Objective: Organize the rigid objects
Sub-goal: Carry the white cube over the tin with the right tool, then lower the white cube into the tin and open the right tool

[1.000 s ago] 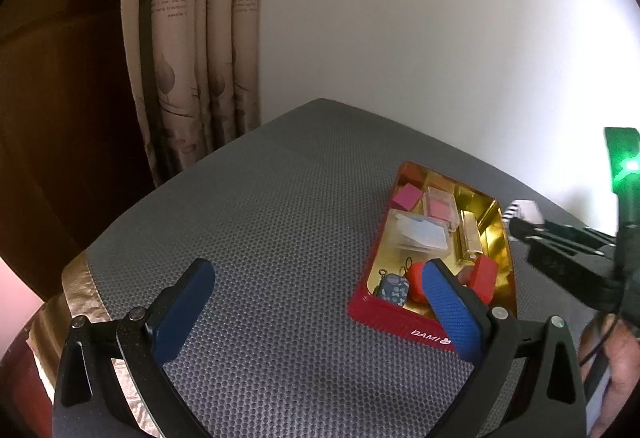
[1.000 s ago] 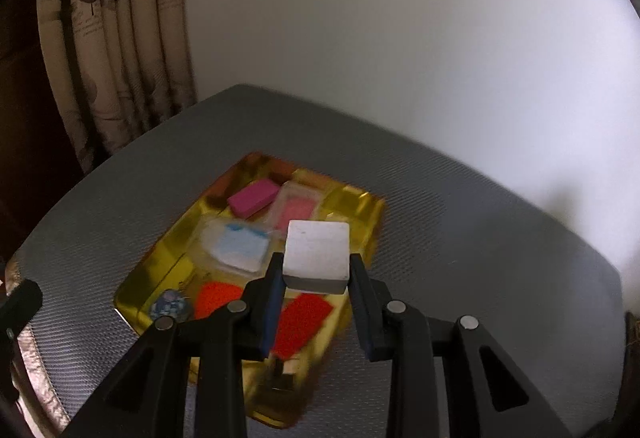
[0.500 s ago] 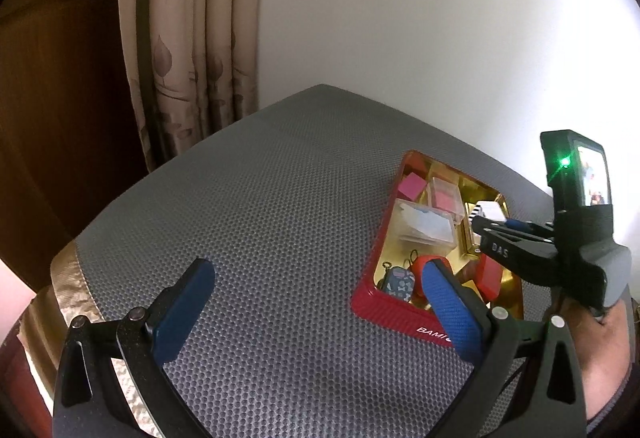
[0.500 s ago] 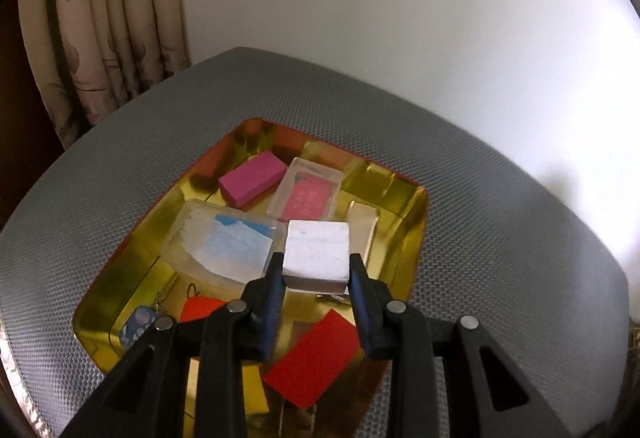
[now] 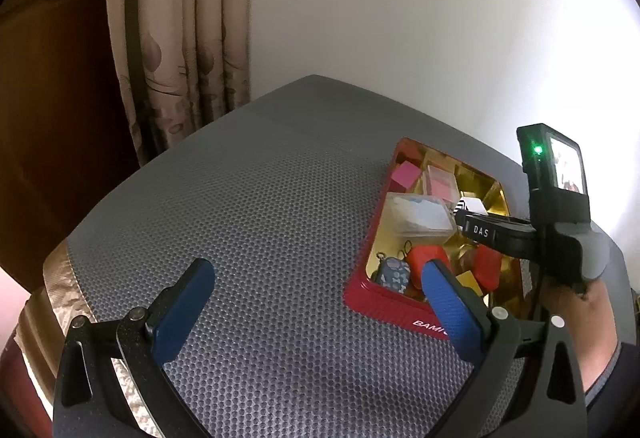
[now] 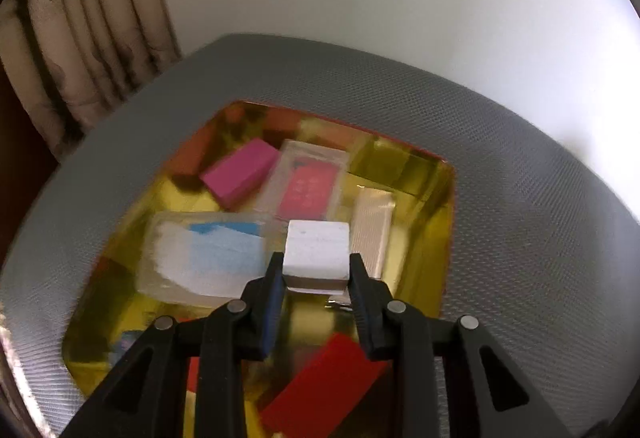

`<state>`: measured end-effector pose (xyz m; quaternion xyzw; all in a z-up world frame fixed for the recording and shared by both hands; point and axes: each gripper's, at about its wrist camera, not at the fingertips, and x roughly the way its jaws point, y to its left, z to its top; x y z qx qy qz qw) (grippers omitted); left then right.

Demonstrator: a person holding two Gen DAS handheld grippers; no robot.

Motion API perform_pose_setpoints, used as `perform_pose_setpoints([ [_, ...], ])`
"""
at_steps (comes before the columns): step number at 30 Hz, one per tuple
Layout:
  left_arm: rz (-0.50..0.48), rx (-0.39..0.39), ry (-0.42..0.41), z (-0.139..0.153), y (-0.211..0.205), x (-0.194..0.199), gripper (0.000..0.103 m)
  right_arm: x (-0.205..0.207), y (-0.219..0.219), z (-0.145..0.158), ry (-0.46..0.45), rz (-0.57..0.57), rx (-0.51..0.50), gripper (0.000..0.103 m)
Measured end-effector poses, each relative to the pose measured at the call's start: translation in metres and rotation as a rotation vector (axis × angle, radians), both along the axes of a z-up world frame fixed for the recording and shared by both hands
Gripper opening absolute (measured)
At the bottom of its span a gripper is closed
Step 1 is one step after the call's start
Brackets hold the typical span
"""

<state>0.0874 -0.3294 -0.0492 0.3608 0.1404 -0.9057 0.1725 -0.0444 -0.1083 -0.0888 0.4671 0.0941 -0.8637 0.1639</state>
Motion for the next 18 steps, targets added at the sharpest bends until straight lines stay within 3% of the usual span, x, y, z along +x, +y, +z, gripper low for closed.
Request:
perform_pose_setpoints([
  [6, -0.029, -0.029, -0.001, 0.000, 0.009, -0.002, 0.103, 0.009, -0.001, -0.003, -0.046, 0.014, -0.049, 0.030],
  [8, -0.032, -0.028, -0.003, 0.000, 0.010, -0.003, 0.103, 0.016, -0.006, -0.005, -0.037, 0.015, -0.022, 0.030],
  [18, -0.041, -0.034, -0.009, -0.002, 0.013, -0.006, 0.103, 0.005, 0.003, -0.011, -0.051, -0.025, -0.053, 0.030],
])
